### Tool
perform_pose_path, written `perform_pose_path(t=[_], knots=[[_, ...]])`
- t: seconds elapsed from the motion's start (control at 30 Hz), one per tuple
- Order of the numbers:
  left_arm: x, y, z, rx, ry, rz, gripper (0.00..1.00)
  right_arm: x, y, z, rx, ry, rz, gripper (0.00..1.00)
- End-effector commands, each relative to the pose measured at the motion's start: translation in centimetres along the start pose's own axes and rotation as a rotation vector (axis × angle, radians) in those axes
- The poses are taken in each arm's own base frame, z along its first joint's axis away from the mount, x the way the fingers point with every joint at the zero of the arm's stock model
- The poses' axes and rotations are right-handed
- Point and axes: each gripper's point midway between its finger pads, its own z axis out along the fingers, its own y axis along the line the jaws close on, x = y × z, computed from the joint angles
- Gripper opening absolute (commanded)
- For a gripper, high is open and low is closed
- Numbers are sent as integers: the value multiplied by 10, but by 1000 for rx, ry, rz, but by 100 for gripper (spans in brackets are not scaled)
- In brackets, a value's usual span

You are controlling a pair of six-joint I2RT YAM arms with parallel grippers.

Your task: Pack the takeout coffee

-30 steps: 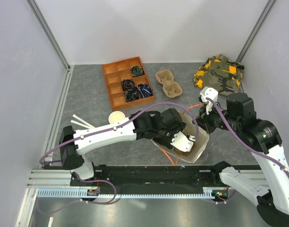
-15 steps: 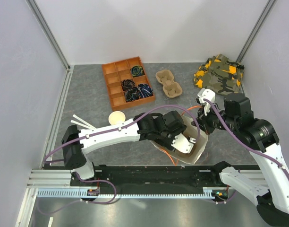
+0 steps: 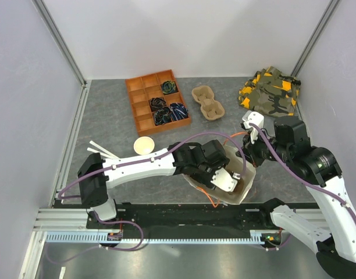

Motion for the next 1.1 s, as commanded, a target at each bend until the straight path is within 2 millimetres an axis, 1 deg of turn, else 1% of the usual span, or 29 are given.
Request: perform_pose_path(t=[0.0, 0.23, 0.33, 0.57, 0.7, 1.07], knots=[[-1, -6, 10, 33, -39, 11, 30, -7, 2, 0, -9, -41, -16, 0], [3, -8, 20, 59, -38, 1, 29, -4, 1, 3, -6, -32, -16, 0], [6, -13, 25, 81, -35, 0, 27, -1, -1, 4, -2, -21, -13, 0], [7, -20, 34, 113, -38, 7, 25, 3, -7, 9, 25, 3, 1, 0], [11, -24, 40, 135, -31, 4, 24, 5, -8, 10, 25, 12, 4, 0], [12, -35, 53, 196, -37, 5, 22, 10, -11, 10, 45, 21, -4, 0]])
